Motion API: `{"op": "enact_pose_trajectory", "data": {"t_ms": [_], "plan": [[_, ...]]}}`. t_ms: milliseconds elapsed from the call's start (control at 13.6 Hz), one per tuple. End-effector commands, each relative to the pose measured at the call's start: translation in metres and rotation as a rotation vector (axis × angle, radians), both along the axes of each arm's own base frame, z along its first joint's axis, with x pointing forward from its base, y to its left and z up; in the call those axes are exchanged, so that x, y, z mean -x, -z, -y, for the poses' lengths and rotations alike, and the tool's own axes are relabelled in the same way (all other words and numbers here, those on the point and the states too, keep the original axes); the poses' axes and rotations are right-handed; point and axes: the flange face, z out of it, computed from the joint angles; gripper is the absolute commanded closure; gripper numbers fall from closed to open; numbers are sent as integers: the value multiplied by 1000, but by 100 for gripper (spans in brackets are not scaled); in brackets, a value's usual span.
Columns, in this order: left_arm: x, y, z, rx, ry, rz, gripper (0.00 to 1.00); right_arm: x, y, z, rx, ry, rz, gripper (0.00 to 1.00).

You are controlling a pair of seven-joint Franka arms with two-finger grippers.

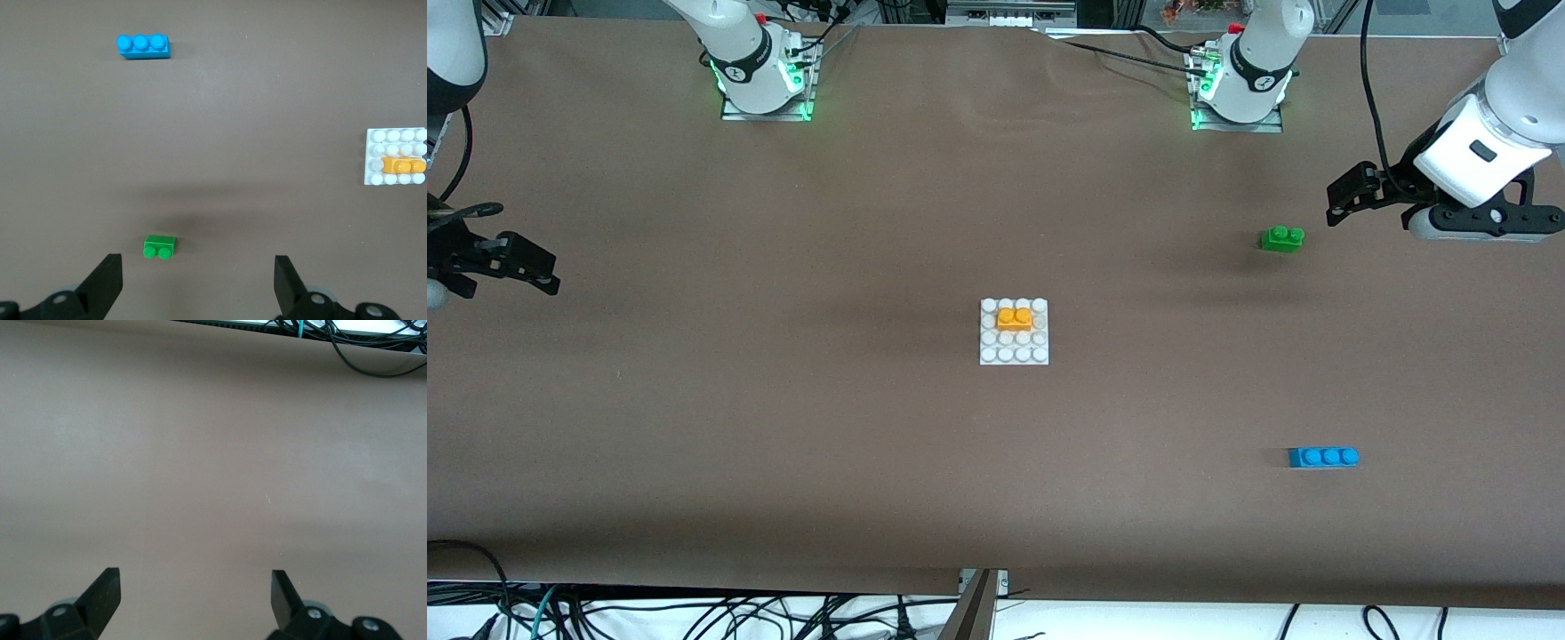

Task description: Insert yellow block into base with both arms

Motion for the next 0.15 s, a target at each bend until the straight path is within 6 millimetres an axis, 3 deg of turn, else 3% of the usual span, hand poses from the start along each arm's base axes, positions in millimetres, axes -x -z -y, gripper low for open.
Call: {"op": "enact_pose_trajectory", "data": {"t_ms": [0, 74], "plan": [[-7, -3, 6, -25, 15, 4, 0, 2, 0, -1, -7, -1, 1, 0], [-7, -4, 6, -37, 17, 7, 0, 2, 0, 0, -7, 0, 1, 0]]}}
